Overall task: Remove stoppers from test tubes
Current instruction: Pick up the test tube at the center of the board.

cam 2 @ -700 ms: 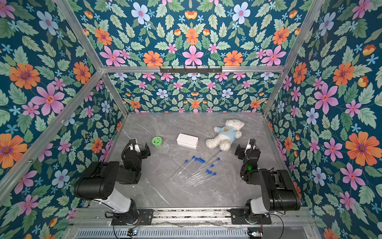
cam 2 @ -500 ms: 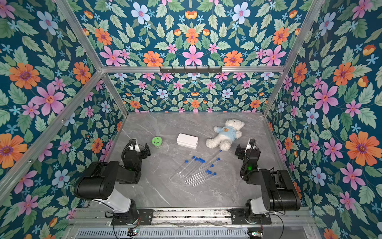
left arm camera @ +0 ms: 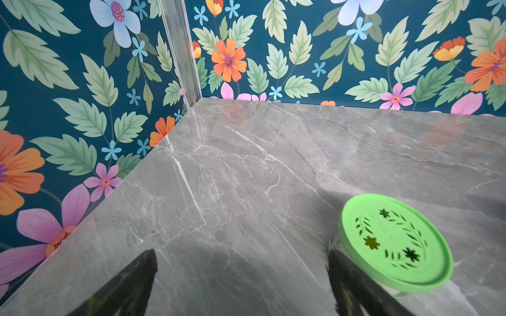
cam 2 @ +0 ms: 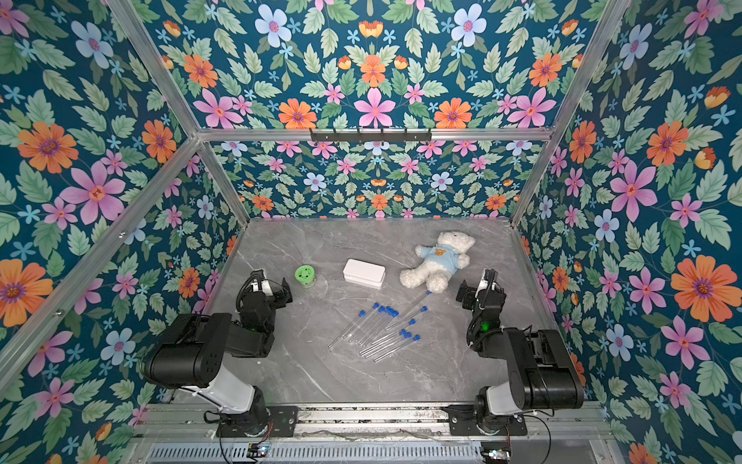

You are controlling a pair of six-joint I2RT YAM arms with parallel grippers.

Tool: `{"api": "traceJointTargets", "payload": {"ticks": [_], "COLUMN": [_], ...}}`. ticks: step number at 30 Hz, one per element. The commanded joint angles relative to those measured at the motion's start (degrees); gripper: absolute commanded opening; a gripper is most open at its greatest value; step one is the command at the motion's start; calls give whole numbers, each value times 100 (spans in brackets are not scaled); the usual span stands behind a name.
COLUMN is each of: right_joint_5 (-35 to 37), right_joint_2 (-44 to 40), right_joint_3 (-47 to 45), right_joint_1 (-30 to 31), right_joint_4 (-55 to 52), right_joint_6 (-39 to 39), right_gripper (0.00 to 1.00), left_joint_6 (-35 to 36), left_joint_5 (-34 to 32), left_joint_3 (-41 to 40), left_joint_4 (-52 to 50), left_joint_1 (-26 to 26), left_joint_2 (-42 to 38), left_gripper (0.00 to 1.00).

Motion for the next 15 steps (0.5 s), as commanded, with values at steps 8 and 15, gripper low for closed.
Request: {"api": "traceJointTargets", "payload": {"ticks": [8,15], "right_joint_5": [-28,-55], "right_joint_2": [8,6], "right_joint_3": [25,33], "right_joint_1": [1,1], "right_joint_4": [98,89], "right_joint_6": [-55,-46], "right_gripper": [99,99], "left_joint_6": [-8,-7], "left_joint_5": [-10,-10], "left_joint_3": [5,5], "left_joint_4": [231,230], "left_joint_1": [4,4], "left_joint_2": [-14,-14], "left_gripper": [100,100]}}
